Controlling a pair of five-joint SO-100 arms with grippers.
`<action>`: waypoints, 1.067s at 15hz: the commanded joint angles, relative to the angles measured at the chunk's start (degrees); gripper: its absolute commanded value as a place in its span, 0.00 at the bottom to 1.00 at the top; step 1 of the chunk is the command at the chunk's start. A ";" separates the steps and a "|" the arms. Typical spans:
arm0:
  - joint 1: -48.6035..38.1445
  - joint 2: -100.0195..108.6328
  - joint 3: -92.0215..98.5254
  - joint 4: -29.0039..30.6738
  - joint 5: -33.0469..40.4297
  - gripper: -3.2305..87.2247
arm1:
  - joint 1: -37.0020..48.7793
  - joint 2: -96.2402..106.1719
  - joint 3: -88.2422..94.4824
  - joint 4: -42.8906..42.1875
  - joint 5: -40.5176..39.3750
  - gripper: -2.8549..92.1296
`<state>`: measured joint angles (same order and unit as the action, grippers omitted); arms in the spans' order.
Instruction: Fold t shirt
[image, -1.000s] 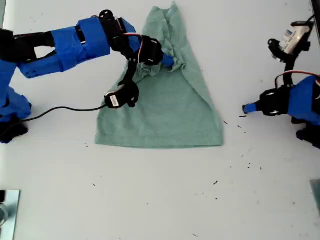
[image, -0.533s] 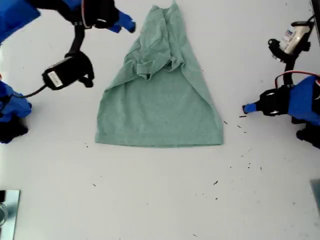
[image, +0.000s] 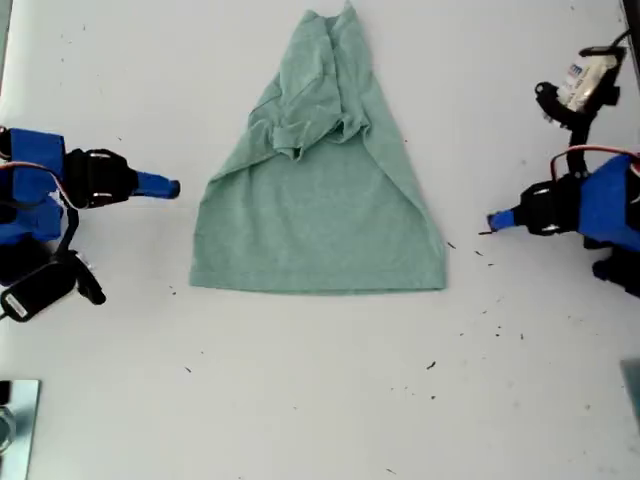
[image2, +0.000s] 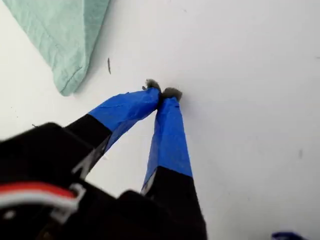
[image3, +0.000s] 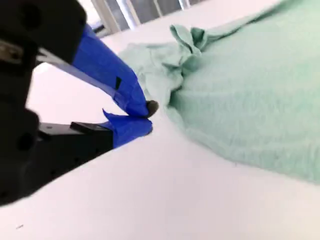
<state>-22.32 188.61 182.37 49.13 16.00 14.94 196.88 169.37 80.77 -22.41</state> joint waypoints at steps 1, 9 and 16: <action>0.44 1.67 1.41 -0.18 -0.79 0.03 | -1.05 -19.16 -25.22 2.64 -0.44 0.07; 0.62 1.85 1.67 -0.26 -0.79 0.03 | -7.38 -71.10 -62.49 4.75 -3.25 0.41; 0.97 2.55 1.76 -0.09 -0.79 0.03 | -6.33 -84.64 -35.42 -27.07 -2.20 0.26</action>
<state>-22.15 190.81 183.69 49.13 16.00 8.00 113.12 128.76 61.52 -25.66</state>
